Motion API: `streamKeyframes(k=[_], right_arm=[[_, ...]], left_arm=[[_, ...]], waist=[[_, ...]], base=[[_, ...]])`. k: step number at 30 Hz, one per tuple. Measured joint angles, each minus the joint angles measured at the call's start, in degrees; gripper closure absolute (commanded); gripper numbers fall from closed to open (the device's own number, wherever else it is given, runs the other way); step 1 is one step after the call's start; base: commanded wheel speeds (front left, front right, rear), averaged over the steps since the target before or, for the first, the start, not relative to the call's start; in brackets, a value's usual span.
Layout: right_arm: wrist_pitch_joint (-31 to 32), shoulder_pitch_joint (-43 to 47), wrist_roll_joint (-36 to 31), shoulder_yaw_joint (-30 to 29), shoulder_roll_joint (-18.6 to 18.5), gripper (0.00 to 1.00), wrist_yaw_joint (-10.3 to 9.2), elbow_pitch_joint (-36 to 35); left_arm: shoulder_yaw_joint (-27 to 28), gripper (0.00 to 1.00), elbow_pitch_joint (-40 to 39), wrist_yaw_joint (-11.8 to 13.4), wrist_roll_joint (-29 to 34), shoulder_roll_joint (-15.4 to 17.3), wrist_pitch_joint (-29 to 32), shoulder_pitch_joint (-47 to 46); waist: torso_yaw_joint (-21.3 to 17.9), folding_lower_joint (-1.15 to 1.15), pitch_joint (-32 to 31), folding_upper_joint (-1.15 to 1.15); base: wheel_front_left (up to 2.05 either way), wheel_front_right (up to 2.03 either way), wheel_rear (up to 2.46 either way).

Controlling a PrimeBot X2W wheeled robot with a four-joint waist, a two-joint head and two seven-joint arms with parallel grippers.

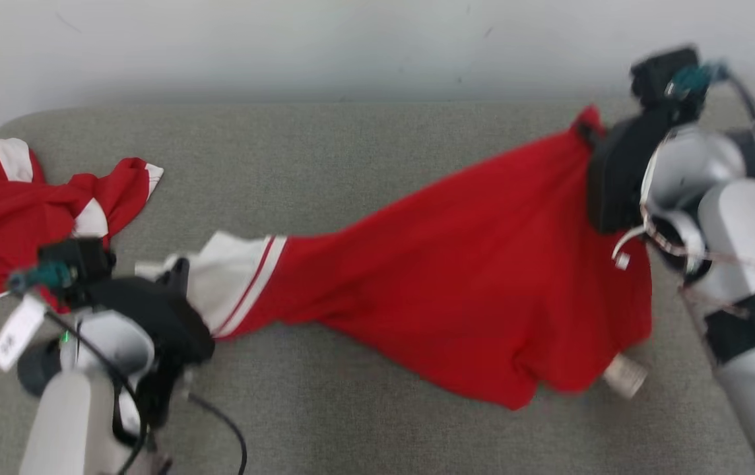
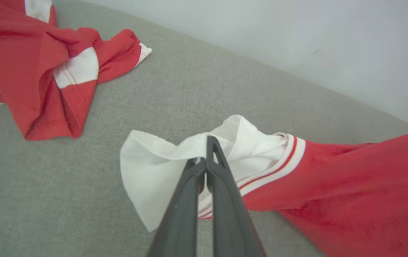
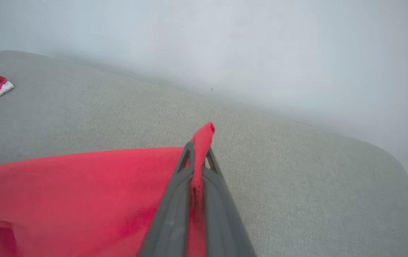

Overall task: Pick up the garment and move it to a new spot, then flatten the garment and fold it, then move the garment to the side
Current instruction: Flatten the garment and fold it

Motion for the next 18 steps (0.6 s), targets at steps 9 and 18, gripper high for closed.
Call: streamKeyframes(k=[9, 18], right_arm=[[-16.3, -20.98, -3.5, -4.05, -0.43, 1.0, -1.27, 11.11], [-28.0, -17.39, -4.72, -2.9, -2.83, 1.0, 1.04, 8.26]], left_arm=[[-1.24, 1.0, 10.49, 0.0, -4.01, -0.41, -13.17, -26.91], [-5.81, 1.0, 11.07, 0.01, -8.72, -0.54, -28.76, -30.44]], waist=[[-1.94, 0.0, 0.79, 0.0], [-3.06, -0.01, 2.42, 0.0]], base=[[0.0, 0.0, 0.0], [0.0, 0.0, 0.0]])
